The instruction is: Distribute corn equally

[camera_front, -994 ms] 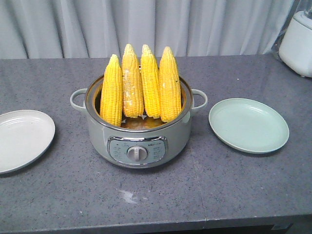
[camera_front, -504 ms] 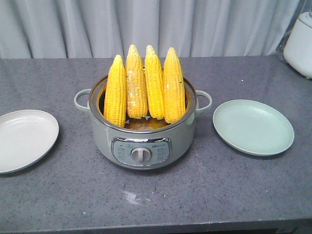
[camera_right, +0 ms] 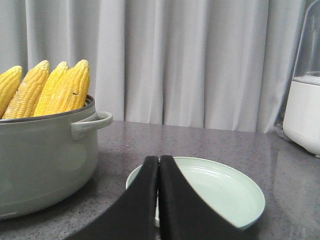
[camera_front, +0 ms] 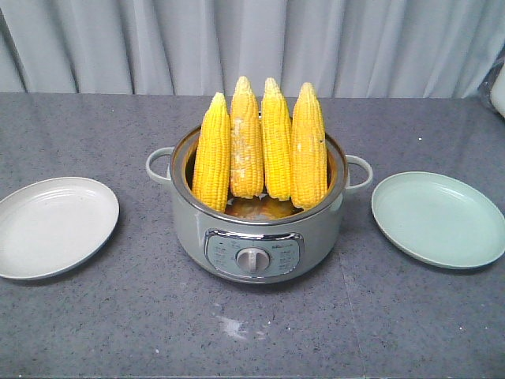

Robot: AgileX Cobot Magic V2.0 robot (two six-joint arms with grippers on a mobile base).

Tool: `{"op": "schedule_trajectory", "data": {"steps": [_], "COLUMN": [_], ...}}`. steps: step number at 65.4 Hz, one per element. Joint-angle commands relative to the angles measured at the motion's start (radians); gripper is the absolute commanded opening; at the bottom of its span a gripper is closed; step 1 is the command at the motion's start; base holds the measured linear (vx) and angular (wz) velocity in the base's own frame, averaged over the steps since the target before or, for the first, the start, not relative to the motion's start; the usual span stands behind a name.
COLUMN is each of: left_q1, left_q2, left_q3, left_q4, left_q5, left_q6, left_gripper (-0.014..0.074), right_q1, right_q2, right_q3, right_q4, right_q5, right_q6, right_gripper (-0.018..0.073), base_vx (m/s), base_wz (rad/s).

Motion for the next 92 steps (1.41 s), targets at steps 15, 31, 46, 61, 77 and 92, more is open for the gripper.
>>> {"op": "schedule_trajectory", "data": {"steps": [15, 31, 46, 61, 77, 92], "left_q1": [0.0, 0.0, 0.0, 0.0, 0.0, 0.0], "left_q2": [-0.017, -0.017, -0.017, -0.017, 0.024, 0.277], "left_q3": [0.014, 0.014, 0.014, 0.007, -0.104, -0.445], "left_q4": [0.0, 0.0, 0.0, 0.0, -0.025, 0.0], "left_q5": [-0.076, -0.076, -0.076, -0.077, -0.021, 0.182], "left_q6": [0.0, 0.0, 0.0, 0.0, -0.025, -0.025], "left_gripper": [-0.0006, -0.0006, -0.0006, -0.0006, -0.0006, -0.0006], "right_q1": [-0.008, -0.008, -0.008, -0.008, -0.008, -0.008], "right_q2": [-0.001, -0.001, -0.001, -0.001, -0.001, 0.111], "right_q3": [0.007, 0.007, 0.007, 0.007, -0.04, -0.292], "right_q4": [-0.003, -0.003, -0.003, -0.005, 0.009, 0.023], "right_q5": [-0.078, -0.078, -0.078, -0.083, -0.08, 0.198], "right_q6": [-0.006, -0.006, -0.006, -0.008, -0.003, -0.004], "right_gripper": [-0.0011, -0.0011, -0.0011, -0.0011, -0.0011, -0.0011], "base_vx": [0.0, 0.0, 0.0, 0.0, 0.0, 0.0], "base_wz": [0.0, 0.0, 0.0, 0.0, 0.0, 0.0]}}
